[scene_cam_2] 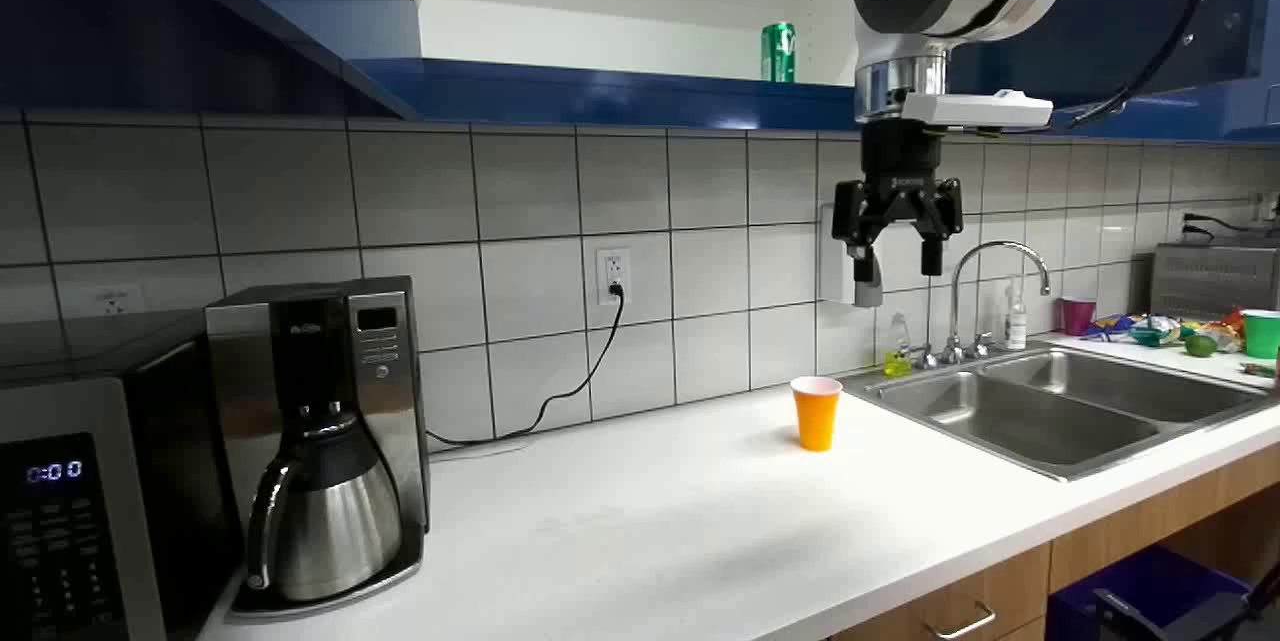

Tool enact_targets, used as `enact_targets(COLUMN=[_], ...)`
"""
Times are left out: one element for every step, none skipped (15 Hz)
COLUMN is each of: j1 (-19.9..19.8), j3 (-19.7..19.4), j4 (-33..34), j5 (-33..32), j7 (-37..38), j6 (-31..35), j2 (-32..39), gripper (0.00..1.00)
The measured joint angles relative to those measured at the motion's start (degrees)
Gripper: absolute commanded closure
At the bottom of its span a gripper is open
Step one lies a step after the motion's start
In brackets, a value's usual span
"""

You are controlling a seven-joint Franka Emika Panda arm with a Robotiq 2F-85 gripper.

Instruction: Remove the can from the cabinet

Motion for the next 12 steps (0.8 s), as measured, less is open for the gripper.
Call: enact_targets(j1=[0.0, 0.0, 0.0, 0.0, 0.0, 0.0, 0.0, 0.0, 0.0, 0.0, 0.0, 0.0], j3=[0.0, 0.0, 0.0, 0.0, 0.0, 0.0, 0.0, 0.0, 0.0, 0.0, 0.0, 0.0], j4=[-0.02, -0.02, -0.02, -0.02, -0.02, -0.02, -0.02, -0.02, -0.02, -0.02, -0.02, -0.02], j5=[0.0, 0.0, 0.0, 0.0, 0.0, 0.0, 0.0, 0.0, 0.0, 0.0, 0.0, 0.0], j7=[0.0, 0.0, 0.0, 0.0, 0.0, 0.0, 0.0, 0.0, 0.0, 0.0, 0.0, 0.0], j6=[0.0, 0.0, 0.0, 0.0, 0.0, 0.0, 0.0, 0.0, 0.0, 0.0, 0.0, 0.0], j2=[0.0, 0.0, 0.0, 0.0, 0.0, 0.0, 0.0, 0.0, 0.0, 0.0, 0.0, 0.0], gripper=[0.0, 0.0, 0.0, 0.0, 0.0, 0.0, 0.0, 0.0, 0.0, 0.0, 0.0, 0.0])
